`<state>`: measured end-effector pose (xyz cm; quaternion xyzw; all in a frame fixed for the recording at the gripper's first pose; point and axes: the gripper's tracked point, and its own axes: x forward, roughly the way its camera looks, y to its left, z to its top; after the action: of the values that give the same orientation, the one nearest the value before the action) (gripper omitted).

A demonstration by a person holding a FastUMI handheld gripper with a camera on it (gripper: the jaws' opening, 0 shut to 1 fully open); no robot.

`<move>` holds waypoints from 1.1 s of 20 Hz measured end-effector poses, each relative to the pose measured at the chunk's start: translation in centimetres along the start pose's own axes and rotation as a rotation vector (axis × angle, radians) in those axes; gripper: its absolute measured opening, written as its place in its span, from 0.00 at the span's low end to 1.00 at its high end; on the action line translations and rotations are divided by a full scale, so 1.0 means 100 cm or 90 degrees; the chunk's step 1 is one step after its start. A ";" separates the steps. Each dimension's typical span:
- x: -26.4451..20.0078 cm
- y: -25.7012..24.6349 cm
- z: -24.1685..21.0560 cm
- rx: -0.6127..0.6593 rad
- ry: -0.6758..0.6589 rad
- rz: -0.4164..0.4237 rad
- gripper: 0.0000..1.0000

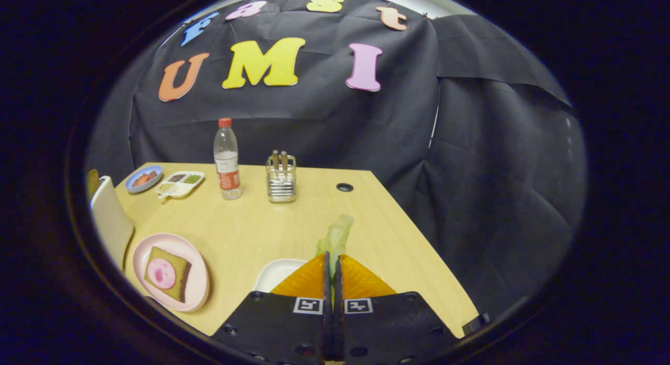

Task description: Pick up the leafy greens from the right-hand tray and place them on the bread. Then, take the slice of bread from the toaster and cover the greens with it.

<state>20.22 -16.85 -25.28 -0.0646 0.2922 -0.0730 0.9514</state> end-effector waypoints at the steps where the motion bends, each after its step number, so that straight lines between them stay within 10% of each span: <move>1: -0.009 0.007 0.005 -0.005 -0.005 0.007 0.00; 22: -0.111 0.309 -0.020 -0.112 -0.031 0.276 0.00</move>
<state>13.18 15.23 -25.96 -0.0846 0.2815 0.1601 0.9423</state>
